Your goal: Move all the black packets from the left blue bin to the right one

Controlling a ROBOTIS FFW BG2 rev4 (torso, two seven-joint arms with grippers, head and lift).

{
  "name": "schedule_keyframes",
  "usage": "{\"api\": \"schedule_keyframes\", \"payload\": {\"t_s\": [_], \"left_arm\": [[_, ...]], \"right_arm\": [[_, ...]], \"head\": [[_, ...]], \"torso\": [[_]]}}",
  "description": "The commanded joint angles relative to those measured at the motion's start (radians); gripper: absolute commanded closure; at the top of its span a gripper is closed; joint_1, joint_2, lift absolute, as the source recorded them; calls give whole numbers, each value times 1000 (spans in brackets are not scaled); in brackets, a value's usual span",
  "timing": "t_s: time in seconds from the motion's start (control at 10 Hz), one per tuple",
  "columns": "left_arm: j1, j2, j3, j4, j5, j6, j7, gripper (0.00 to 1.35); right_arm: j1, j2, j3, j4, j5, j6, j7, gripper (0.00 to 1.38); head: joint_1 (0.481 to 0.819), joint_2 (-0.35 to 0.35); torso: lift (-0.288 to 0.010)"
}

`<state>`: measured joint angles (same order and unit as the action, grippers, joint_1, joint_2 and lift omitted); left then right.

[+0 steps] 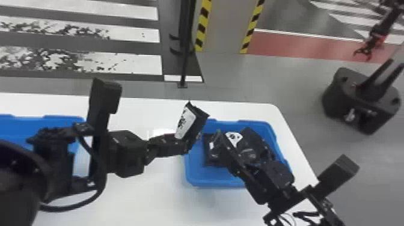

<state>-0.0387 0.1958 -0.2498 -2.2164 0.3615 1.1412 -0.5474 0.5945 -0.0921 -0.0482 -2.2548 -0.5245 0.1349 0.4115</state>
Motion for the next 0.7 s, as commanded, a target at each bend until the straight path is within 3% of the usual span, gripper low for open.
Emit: {"api": "schedule_keyframes", "payload": {"t_s": [0.0,0.2,0.3,0.4,0.6], "left_arm": [[-15,1,-25,19,15,0,0,1204],[-25,1,-53,28,41,-5,0,1204],[-33,1,-71,33,49,-7,-2,1204],[-37,-1,-79,38,57,-10,-2,1204],[-35,-1,-75,38,61,-12,-3,1204]], "right_arm": [[-32,-9,42,8,-10,0,3,136],[-77,-23,96,45,-22,0,3,142],[-101,-24,106,67,-22,0,6,211],[-113,-29,114,77,-28,0,6,515],[-118,-31,116,81,-28,0,7,1299]], "head": [[695,-235],[695,-222],[695,-214],[695,-214],[695,-217]], "torso": [[-150],[-150],[-150],[-150],[-150]]}}
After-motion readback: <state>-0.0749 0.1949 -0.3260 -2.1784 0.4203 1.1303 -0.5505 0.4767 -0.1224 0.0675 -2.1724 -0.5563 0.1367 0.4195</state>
